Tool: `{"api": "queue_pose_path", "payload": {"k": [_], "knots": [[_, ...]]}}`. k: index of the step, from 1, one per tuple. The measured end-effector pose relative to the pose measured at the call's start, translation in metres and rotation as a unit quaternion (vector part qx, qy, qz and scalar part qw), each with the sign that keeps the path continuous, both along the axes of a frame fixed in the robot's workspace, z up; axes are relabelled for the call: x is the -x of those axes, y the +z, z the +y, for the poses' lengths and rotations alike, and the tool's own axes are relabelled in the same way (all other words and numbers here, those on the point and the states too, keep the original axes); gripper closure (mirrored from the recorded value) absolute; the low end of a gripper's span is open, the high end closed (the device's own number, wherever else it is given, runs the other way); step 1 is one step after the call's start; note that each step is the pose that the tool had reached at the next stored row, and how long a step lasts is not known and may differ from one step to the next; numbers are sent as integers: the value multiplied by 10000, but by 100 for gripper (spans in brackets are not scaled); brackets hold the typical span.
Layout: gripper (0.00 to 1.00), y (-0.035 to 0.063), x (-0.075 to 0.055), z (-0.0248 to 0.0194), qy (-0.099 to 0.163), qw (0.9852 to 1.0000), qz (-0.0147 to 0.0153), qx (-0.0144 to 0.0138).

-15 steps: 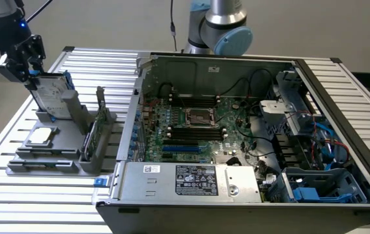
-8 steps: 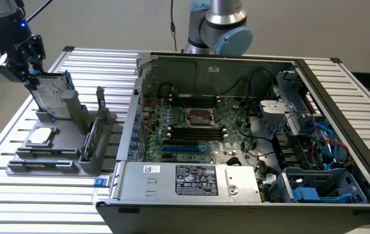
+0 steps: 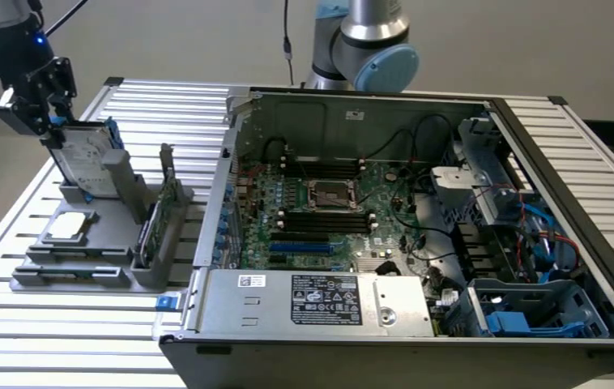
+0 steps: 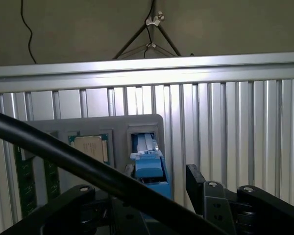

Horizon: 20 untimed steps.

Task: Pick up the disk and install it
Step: 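Pick up the disk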

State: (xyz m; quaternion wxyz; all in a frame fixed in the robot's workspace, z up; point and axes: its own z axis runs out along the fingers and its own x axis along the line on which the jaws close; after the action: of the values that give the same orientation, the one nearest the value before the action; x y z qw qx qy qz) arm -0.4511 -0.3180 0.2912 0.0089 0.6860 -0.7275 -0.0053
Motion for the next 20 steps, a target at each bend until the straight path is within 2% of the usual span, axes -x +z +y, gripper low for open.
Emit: {"api": "queue_pose_path", "payload": {"k": [5, 8, 11, 13, 20], "knots": [[46, -3, 0, 2, 1, 10000, 0, 70], [46, -9, 0, 2, 0, 10000, -18, 90], [46, -24, 0, 3, -1, 9999, -91, 96], [46, -29, 0, 2, 0, 9999, -113, 96], [46, -31, 21, 2, 0, 9999, -114, 96]]}}
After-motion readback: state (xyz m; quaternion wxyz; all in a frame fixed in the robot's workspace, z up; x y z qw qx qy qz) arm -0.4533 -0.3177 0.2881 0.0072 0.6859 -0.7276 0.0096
